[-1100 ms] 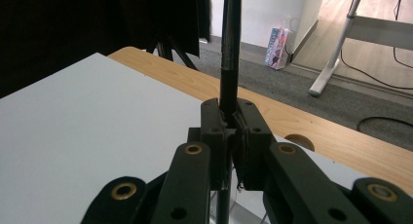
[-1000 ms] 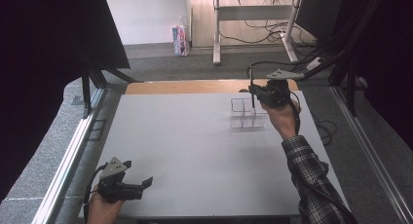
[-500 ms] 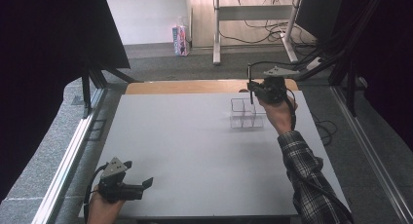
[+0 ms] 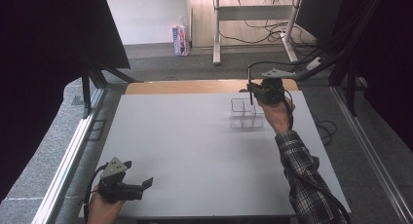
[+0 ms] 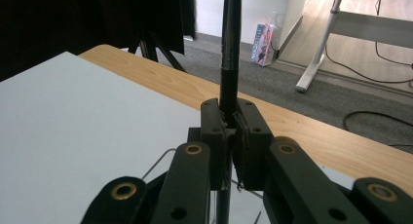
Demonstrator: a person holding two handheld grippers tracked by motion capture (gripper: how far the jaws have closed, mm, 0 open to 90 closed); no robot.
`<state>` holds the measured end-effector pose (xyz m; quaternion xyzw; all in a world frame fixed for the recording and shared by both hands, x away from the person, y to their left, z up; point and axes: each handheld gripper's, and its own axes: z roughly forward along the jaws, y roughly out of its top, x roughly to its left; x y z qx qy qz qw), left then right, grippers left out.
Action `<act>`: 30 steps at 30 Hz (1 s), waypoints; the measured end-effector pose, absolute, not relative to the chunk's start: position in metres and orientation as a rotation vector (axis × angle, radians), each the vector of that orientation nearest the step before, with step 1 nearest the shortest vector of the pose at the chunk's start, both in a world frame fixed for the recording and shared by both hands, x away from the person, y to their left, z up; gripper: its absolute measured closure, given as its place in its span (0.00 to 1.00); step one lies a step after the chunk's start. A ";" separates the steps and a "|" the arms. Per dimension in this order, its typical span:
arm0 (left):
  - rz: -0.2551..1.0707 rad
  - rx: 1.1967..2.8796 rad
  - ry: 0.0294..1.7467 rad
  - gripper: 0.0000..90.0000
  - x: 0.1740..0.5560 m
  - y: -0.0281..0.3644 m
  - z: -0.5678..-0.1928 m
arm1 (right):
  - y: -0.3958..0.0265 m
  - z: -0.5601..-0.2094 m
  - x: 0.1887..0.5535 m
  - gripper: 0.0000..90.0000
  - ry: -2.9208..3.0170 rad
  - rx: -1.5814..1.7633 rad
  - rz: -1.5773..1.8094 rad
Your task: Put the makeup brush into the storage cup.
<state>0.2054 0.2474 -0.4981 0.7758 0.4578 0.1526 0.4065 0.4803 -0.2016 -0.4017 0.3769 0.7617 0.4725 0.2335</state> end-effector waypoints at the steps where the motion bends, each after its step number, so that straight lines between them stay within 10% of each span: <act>1: 0.385 1.957 1.155 0.00 0.205 0.247 -0.498 | -0.201 -0.403 0.481 0.93 2.091 1.036 1.297; 30: 0.378 1.969 1.155 0.00 0.206 0.246 -0.499 | -0.202 -0.448 0.480 0.92 2.144 1.090 1.236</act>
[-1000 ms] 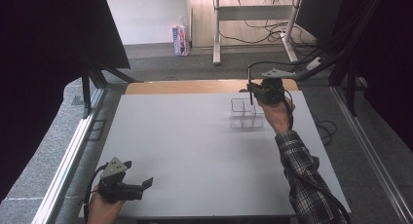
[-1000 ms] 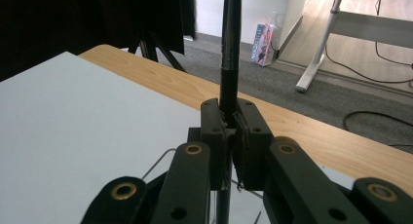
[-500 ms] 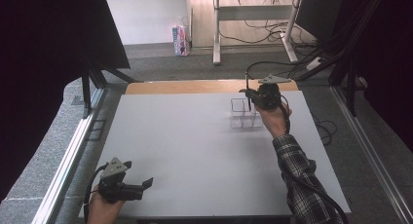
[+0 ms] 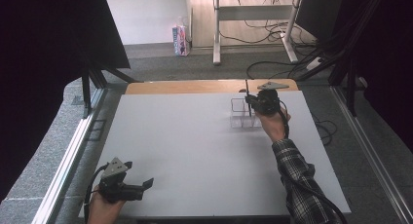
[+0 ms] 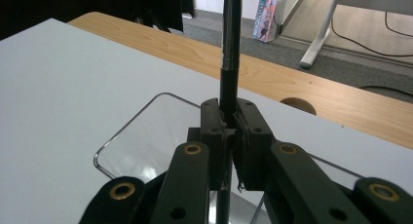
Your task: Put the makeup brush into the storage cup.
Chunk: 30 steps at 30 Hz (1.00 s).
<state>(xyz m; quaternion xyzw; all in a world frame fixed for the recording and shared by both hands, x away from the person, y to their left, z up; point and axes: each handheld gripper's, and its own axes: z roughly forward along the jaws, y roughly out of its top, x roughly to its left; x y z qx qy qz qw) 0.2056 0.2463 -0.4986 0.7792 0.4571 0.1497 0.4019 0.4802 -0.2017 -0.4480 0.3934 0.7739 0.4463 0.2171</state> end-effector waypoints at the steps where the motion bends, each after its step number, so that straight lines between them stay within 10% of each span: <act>1: 0.377 1.970 1.156 0.00 0.206 0.246 -0.499 | -0.202 -0.448 0.480 0.91 2.143 1.088 1.238; 11: 0.373 1.976 1.156 0.00 0.206 0.246 -0.499 | -0.201 -0.444 0.487 0.22 2.136 1.112 1.245; 30: 0.362 1.950 1.153 0.00 0.206 0.247 -0.498 | -0.200 -0.445 0.483 0.07 2.204 1.130 1.211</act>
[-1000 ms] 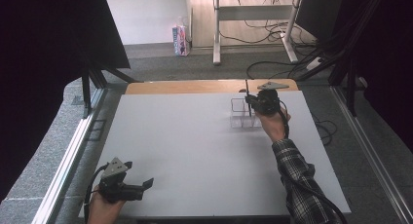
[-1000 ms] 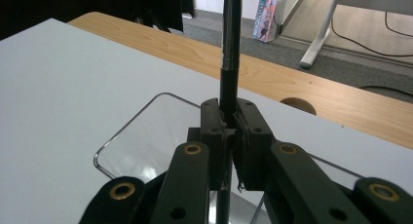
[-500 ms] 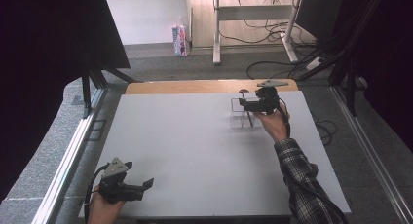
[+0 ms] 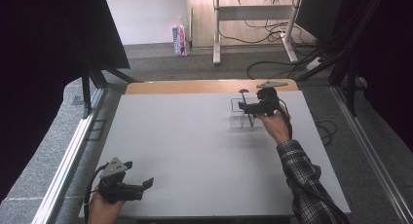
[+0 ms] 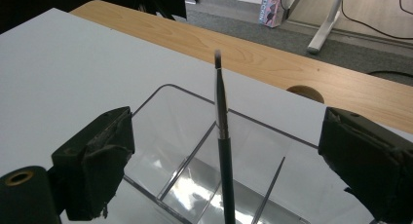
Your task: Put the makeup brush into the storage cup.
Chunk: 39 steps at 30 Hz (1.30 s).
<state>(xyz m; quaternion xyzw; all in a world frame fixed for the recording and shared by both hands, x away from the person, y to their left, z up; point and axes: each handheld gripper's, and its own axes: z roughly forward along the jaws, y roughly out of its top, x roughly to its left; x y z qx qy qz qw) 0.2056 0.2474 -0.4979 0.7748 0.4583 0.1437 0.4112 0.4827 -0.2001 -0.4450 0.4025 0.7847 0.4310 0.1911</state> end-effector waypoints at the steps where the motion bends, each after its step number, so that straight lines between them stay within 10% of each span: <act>1: 0.362 1.950 1.154 0.00 0.206 0.247 -0.498 | -0.200 -0.445 0.482 0.07 2.201 1.129 1.213; 39: 0.345 1.957 1.149 0.01 0.206 0.247 -0.498 | -0.203 -0.433 0.443 0.02 2.302 1.075 1.197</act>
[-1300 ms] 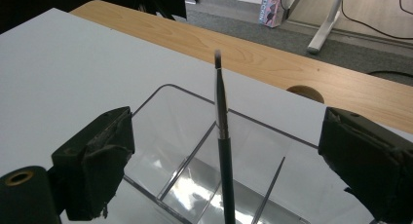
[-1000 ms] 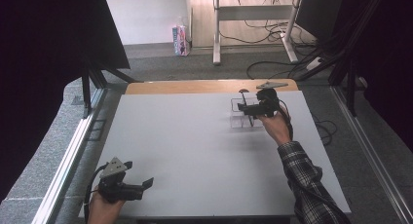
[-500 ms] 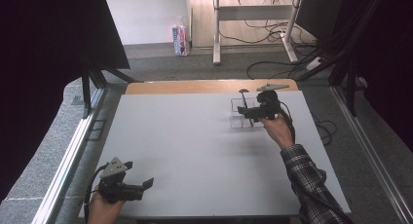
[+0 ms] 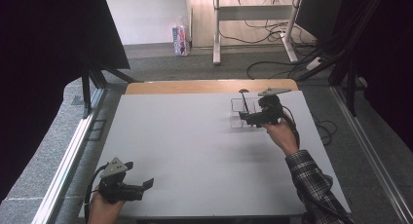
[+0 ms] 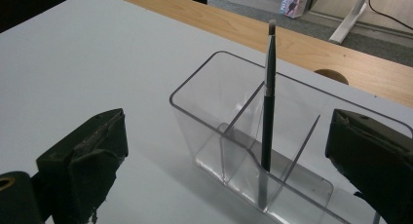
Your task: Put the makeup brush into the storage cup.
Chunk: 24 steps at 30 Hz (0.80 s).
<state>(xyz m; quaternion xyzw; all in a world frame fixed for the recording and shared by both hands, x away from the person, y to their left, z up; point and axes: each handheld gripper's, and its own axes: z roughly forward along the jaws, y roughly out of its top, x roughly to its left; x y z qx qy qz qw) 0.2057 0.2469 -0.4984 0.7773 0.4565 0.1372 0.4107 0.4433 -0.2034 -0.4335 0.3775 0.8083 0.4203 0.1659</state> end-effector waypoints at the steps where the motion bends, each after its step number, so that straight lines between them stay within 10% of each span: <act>1: 0.346 1.957 1.150 0.01 0.206 0.247 -0.498 | -0.204 -0.433 0.442 0.02 2.303 1.073 1.195; 24: 0.355 1.949 1.153 0.01 0.206 0.247 -0.499 | -0.210 -0.439 0.408 0.01 2.343 1.001 1.179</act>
